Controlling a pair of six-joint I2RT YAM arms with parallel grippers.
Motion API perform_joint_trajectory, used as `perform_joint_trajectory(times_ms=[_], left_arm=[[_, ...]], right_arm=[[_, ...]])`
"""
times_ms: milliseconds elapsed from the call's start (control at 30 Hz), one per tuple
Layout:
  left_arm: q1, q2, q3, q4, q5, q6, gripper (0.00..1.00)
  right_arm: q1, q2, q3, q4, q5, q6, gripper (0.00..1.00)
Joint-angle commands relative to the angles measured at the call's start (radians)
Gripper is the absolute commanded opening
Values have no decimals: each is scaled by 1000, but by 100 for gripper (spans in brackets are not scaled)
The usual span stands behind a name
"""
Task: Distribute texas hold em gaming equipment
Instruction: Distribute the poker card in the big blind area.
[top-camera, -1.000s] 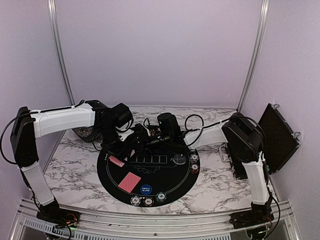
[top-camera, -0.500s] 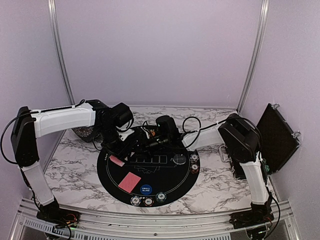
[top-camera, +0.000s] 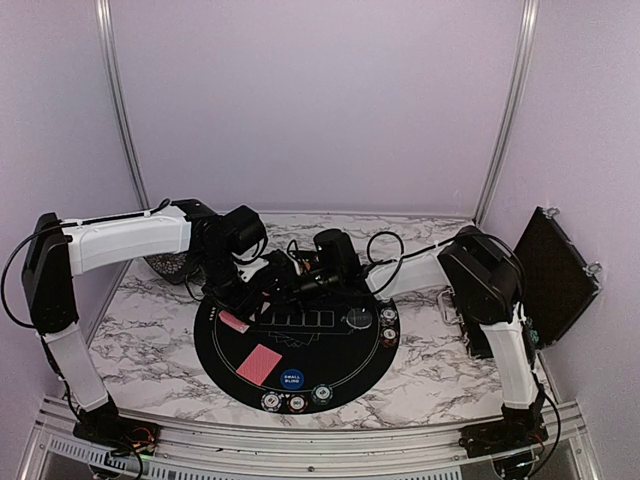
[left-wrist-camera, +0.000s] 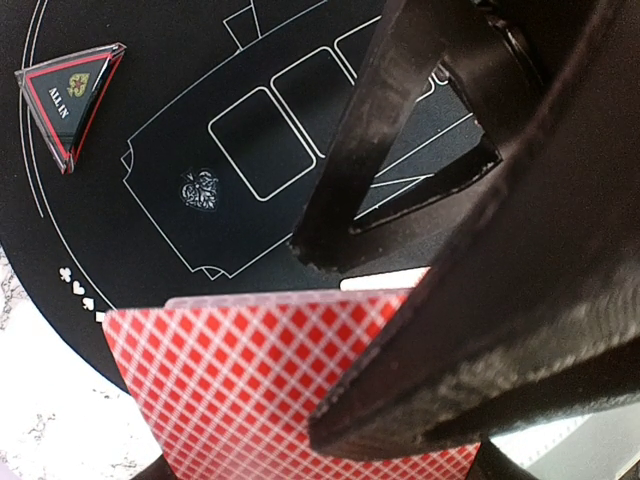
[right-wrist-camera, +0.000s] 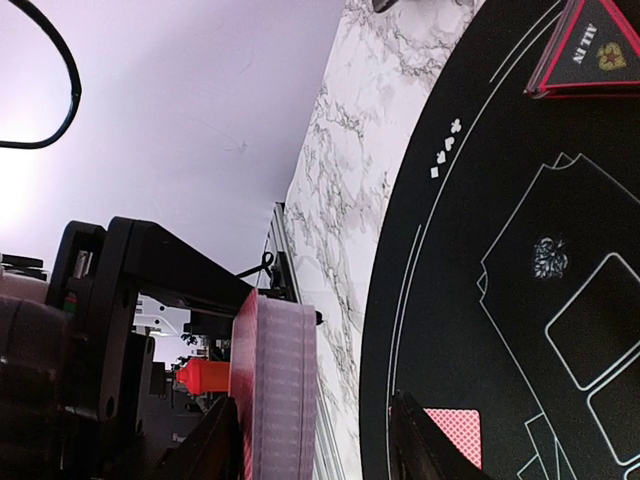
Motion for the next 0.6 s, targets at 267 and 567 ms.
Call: perform_joint_trajectory(times_ms=[267, 567], left_arm=[[-5, -19, 12, -26, 1, 3, 57], [-6, -21, 11, -26, 0, 2, 57]], right_arm=[[-18, -42, -9, -59, 38, -26, 47], [-20, -66, -21, -55, 43, -27, 45]])
